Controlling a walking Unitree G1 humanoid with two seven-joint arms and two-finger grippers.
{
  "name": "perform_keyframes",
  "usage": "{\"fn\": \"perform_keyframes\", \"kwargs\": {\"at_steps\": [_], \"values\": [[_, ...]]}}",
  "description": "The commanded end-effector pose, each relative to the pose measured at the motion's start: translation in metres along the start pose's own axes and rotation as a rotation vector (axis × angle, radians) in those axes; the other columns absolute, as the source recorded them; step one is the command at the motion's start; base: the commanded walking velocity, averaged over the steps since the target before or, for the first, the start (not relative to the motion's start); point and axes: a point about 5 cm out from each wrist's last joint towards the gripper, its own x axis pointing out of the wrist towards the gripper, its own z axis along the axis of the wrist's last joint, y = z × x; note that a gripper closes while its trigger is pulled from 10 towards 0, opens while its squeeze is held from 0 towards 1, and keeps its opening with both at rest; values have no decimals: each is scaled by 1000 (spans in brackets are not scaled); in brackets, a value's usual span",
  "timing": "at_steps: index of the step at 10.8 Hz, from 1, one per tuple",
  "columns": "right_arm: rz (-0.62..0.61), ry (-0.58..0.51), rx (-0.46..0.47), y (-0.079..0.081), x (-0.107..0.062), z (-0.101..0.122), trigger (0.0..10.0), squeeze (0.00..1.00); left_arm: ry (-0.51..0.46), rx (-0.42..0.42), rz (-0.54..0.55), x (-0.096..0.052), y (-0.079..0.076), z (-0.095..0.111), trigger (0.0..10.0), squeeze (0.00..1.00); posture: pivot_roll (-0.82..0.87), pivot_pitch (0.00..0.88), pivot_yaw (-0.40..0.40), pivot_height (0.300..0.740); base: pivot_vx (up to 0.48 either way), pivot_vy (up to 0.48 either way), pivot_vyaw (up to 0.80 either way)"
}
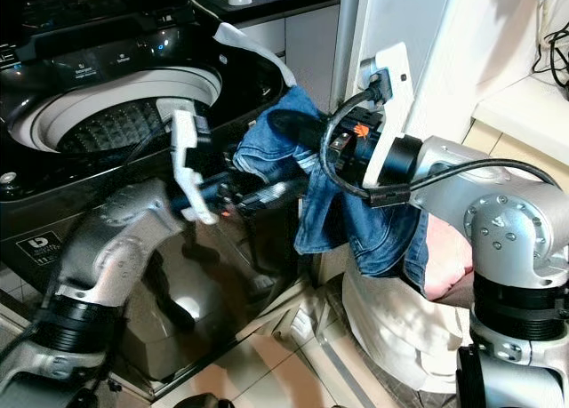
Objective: Clothes washing
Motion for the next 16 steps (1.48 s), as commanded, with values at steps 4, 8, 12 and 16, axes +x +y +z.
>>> {"fn": "perform_keyframes", "kwargs": {"at_steps": [4, 8, 12, 16], "values": [[-38, -12, -28, -1, 6, 4, 0, 0, 56, -19, -127, -1, -15, -6, 10000, 388, -57, 0, 67, 740, 0, 0, 0], [-40, -14, -20, -1, 11, 3, 0, 0, 66, 7, -46, -18, 1, -4, 10000, 384, -44, 0, 60, 740, 0, 0, 0], [3, -14, 13, 12, 28, -6, 0, 0, 11, 18, 12, 16, -2, -11, 10000, 275, -57, 0, 73, 740, 0, 0, 0], [-4, -33, 24, 13, 29, -4, 0, 0, -23, 12, 100, 16, 9, -9, 0, 0, -55, 0, 72, 740, 0, 0, 0]]}}
